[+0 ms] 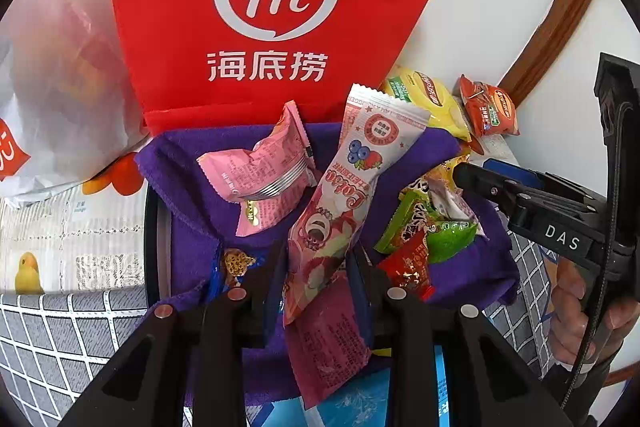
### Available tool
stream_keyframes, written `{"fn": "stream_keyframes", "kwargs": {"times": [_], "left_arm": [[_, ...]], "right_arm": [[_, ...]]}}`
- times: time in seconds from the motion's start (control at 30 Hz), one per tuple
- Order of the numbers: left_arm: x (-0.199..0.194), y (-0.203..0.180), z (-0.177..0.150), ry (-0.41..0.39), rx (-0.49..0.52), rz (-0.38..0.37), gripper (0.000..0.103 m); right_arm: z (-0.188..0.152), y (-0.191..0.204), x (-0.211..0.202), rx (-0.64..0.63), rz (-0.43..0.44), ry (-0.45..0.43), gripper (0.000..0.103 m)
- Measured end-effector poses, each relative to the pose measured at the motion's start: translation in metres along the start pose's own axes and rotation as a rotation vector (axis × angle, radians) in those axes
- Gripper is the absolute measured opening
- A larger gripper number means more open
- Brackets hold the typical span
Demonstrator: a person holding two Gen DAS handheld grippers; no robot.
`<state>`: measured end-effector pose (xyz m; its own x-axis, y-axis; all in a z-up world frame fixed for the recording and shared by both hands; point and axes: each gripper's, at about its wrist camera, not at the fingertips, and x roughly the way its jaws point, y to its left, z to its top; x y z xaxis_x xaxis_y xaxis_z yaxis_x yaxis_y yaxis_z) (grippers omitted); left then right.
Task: Organize snacks
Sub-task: 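Lower the pastry packet onto the towel and open the right tool, then open the left tool to drop the pink candy strip onto the towel, then pull both tools back from the towel toward the remaining packets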
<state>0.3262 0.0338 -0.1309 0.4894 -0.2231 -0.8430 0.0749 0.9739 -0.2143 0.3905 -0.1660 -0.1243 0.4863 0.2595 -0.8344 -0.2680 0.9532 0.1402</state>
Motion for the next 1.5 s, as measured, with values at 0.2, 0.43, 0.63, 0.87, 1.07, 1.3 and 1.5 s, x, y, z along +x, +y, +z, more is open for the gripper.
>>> {"fn": "stream_keyframes", "kwargs": {"times": [0.2, 0.43, 0.63, 0.87, 1.07, 1.3, 1.5], "left_arm": [[-0.005, -0.003, 0.002, -0.023, 0.005, -0.033, 0.044], [-0.019, -0.012, 0.004, -0.076, 0.038, -0.007, 0.063], [-0.022, -0.016, 0.004, -0.067, 0.045, -0.024, 0.065], [-0.029, -0.019, 0.002, -0.067, 0.045, -0.025, 0.065], [-0.035, -0.009, 0.004, -0.052, -0.009, -0.027, 0.065], [-0.055, -0.005, 0.005, -0.086, -0.030, -0.014, 0.065], [-0.076, -0.012, 0.003, -0.120, -0.021, -0.015, 0.065]], "right_arm": [[0.001, -0.002, -0.009, 0.007, 0.002, -0.025, 0.054], [0.002, -0.002, -0.015, 0.014, -0.009, -0.044, 0.054], [0.002, 0.002, -0.021, 0.007, -0.015, -0.066, 0.055], [0.002, 0.003, -0.029, 0.008, -0.031, -0.098, 0.056], [0.003, 0.004, -0.044, 0.011, -0.029, -0.127, 0.056], [-0.006, 0.010, -0.066, 0.055, -0.012, -0.153, 0.056], [-0.042, 0.019, -0.087, 0.034, -0.048, -0.105, 0.056]]}}
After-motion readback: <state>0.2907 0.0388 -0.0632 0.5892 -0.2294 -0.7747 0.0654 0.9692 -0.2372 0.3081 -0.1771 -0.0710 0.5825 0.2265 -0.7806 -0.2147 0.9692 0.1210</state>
